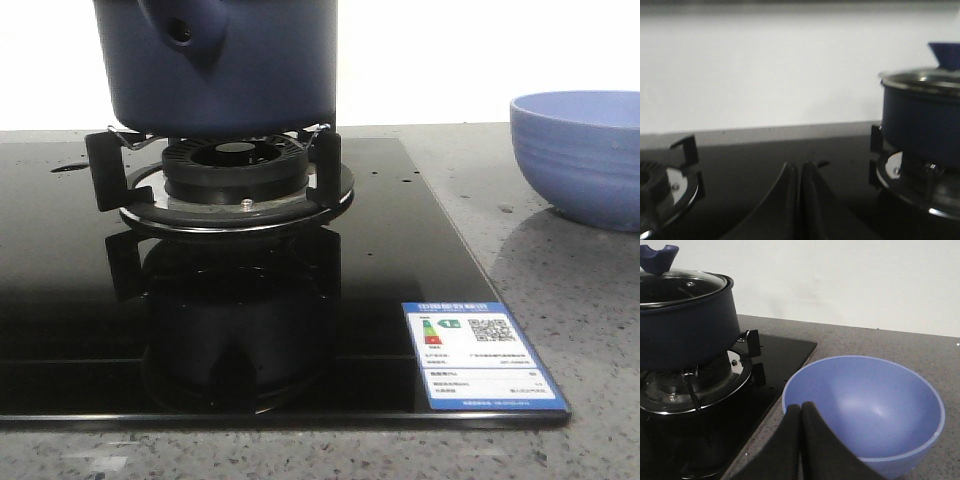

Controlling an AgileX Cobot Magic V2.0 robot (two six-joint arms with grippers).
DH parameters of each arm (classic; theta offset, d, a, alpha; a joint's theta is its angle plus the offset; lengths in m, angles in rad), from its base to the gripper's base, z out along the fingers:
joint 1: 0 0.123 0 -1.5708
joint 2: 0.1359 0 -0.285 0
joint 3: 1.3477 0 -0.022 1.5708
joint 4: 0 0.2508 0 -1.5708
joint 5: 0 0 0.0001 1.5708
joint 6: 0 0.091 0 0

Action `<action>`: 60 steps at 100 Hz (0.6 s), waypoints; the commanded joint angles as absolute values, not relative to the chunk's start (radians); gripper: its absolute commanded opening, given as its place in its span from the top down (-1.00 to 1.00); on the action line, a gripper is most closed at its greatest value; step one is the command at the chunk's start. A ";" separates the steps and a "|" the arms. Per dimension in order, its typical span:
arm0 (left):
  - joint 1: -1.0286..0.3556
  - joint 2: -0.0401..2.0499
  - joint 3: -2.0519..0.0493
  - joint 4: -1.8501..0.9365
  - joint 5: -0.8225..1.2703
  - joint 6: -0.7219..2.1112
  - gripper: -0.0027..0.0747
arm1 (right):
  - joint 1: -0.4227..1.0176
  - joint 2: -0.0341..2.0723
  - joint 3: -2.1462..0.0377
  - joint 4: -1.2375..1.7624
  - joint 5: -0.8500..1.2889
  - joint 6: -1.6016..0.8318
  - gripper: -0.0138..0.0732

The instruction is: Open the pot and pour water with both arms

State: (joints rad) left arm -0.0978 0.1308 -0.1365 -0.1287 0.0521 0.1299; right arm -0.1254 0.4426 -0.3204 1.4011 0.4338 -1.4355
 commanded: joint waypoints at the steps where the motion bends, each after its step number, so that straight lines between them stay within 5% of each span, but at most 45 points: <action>1: -0.055 0.091 -0.097 -0.066 0.007 0.032 0.98 | -0.133 0.442 -0.348 1.441 0.417 -1.445 0.82; 60: -0.027 -0.032 0.033 -0.145 0.042 0.022 0.98 | -0.133 0.448 -0.348 1.441 0.417 -1.445 0.82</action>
State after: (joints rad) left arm -0.0292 -0.0038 -0.0011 -0.1320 0.1061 0.0308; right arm -0.1254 0.4426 -0.3204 1.4027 0.4306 -1.4355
